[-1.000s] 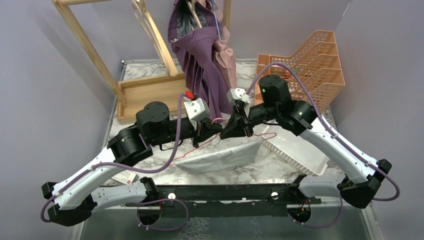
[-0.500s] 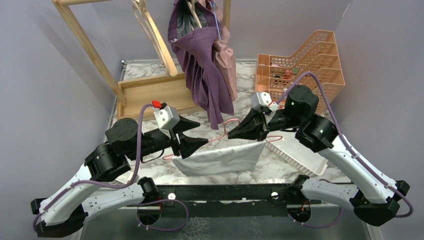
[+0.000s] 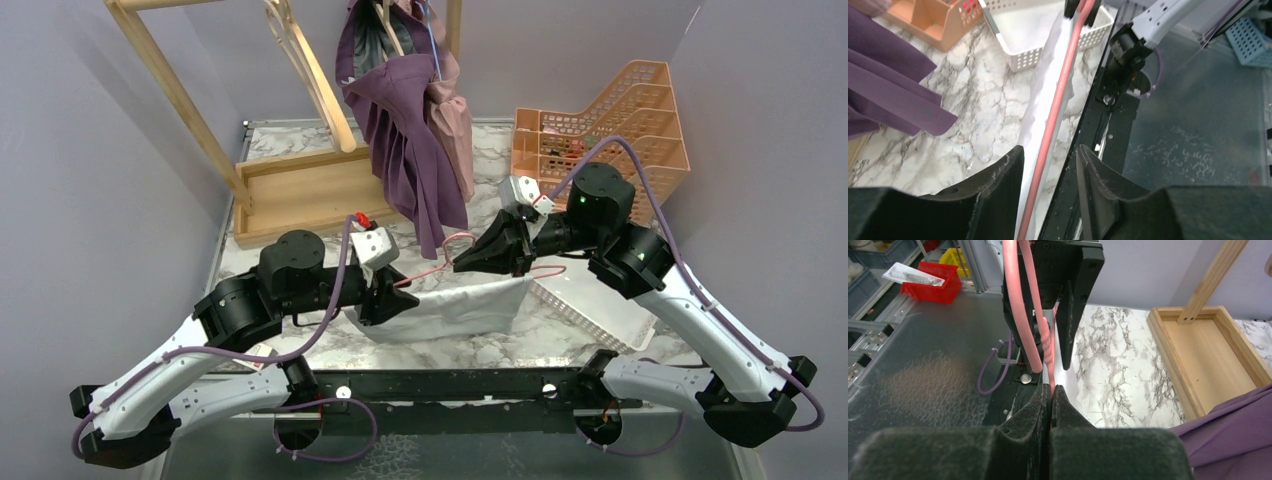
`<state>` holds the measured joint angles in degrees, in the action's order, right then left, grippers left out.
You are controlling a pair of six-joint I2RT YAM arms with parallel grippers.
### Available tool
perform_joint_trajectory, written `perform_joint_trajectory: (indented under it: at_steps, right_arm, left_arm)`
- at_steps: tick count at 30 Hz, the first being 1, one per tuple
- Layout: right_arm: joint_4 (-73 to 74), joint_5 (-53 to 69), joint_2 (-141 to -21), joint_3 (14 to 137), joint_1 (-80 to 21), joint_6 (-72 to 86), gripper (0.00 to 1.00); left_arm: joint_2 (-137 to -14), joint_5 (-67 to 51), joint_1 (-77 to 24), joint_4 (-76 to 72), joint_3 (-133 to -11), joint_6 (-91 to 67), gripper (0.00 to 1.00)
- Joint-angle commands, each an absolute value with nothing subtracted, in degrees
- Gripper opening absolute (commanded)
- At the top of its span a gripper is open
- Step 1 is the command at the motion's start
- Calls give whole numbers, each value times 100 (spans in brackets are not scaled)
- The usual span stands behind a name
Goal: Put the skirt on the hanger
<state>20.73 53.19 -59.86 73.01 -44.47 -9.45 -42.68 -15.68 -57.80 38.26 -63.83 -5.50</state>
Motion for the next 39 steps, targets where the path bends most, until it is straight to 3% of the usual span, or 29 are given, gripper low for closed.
perform_joint_trajectory:
  at_steps: [1, 3, 6, 8, 15, 20, 24, 31, 35, 38, 39]
  right_arm:
    - [2035, 5400, -5942, 7506, -4462, -982, 1]
    - [2056, 5447, -5942, 7508, -4464, -1013, 1]
    - [2081, 5474, -5945, 7511, -4462, -1032, 1]
    - [2089, 5490, -5950, 7524, -4465, -1033, 1]
    - [2112, 5779, -5938, 7524, -4465, -1169, 1]
    - [2189, 6117, -5933, 7553, -4465, -1323, 1]
    - [2182, 6219, -5907, 7559, -4465, -1339, 1]
    - [2087, 6247, -5894, 7554, -4465, -1320, 1]
    - [2063, 6204, -5872, 7541, -4465, -1301, 1]
    - [1975, 5815, -5830, 7468, -4465, -1179, 3]
    - [1910, 5584, -5814, 7419, -4465, -1088, 16]
  left_arm:
    - [-4090, -1318, -5783, 3946, -6439, -233, 28]
    - [-4043, -1262, -5783, 3969, -6495, -182, 23]
    - [-3956, -1260, -5781, 3980, -6578, -201, 37]
    - [-3912, -1292, -5783, 3995, -6632, -203, 38]
    - [-3829, -1982, -5783, 4149, -6516, -4, 24]
    - [-3787, -2006, -5783, 4141, -6467, 46, 47]
    - [-3809, -2197, -5783, 4146, -6393, 44, 51]
    - [-3750, -2345, -5783, 4121, -6208, 94, 30]
    - [-3696, -2210, -5783, 4058, -6213, 55, 0]
    - [-3642, -1537, -5783, 4022, -6216, -95, 0]
    - [-3631, -1153, -5783, 4038, -6224, -160, 0]
